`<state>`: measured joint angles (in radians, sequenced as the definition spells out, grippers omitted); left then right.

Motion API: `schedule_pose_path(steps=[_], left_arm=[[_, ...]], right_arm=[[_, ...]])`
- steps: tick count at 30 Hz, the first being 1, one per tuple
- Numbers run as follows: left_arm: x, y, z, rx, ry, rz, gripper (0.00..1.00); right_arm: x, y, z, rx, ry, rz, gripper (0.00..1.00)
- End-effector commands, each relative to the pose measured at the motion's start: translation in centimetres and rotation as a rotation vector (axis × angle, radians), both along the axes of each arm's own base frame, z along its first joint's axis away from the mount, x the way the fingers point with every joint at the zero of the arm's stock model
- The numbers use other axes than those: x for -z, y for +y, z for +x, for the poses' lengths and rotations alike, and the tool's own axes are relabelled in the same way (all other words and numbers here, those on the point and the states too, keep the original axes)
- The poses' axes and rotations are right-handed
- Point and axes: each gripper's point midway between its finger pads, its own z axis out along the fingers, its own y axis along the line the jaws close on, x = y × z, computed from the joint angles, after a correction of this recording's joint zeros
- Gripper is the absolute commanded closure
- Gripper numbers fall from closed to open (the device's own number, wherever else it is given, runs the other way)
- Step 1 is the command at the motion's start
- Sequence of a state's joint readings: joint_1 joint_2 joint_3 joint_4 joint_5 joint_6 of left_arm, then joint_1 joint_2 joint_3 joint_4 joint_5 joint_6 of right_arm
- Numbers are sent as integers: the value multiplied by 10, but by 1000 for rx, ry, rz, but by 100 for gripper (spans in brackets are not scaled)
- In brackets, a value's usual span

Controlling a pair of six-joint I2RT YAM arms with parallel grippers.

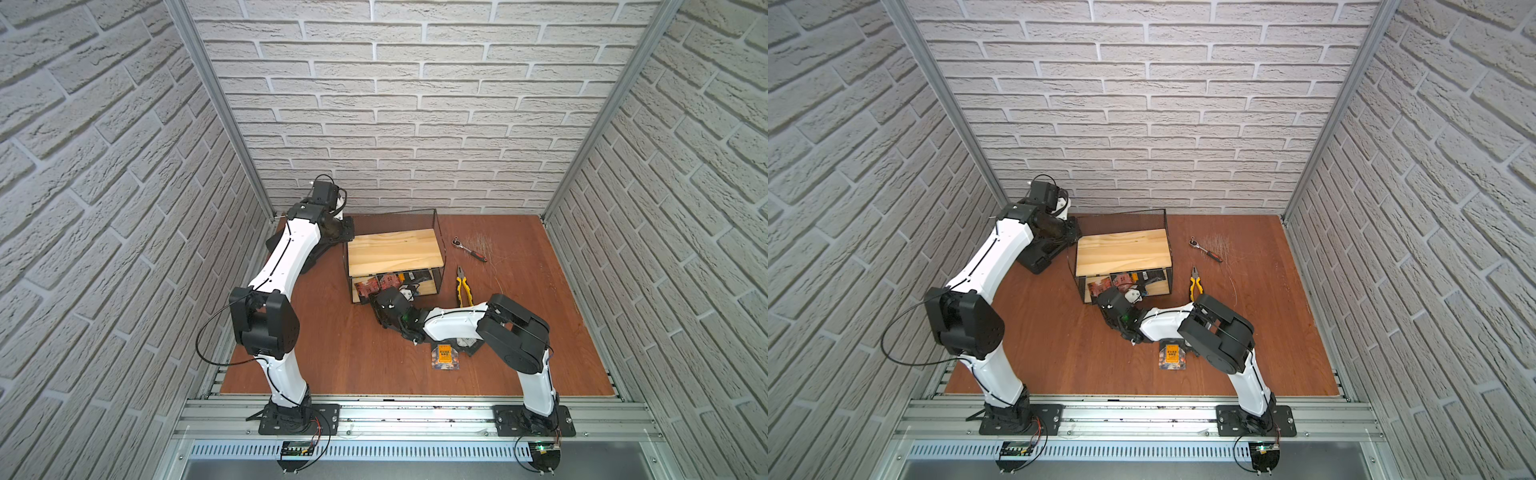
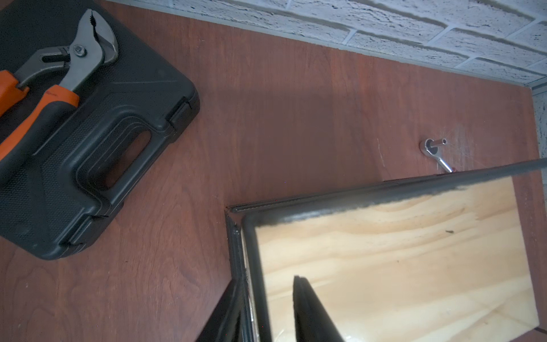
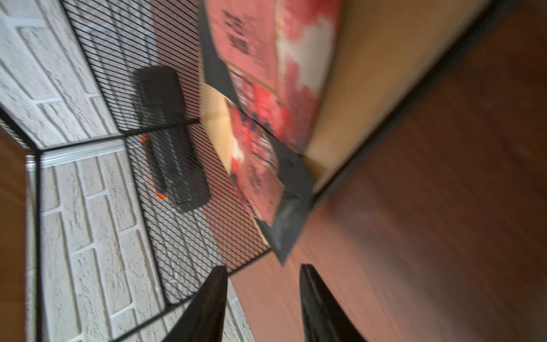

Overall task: Remove the tea bags from the shelf
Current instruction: Pick up the tea bag from the shelf.

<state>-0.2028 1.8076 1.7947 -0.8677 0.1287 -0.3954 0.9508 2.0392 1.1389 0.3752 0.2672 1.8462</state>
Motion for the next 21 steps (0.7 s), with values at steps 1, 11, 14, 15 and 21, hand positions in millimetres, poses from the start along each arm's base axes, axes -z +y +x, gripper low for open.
schedule_pose_path(steps=[1,11,14,15,21], left_arm=[[5,2,3,8,13,10,67],[4,2,2,15,12,13,67],[4,3,1,15,11,16,67],[5,2,1,17,13,15,67],[6,4,1,16,15,16,67]], right_arm=[[3,10,-5,-14,13,36,52],[25,23,22,58,-9,73,51],[29,20,25,82,-9,71,54],[31,18,26,91,-7,67,55],[39,10,31,137,1,67,70]])
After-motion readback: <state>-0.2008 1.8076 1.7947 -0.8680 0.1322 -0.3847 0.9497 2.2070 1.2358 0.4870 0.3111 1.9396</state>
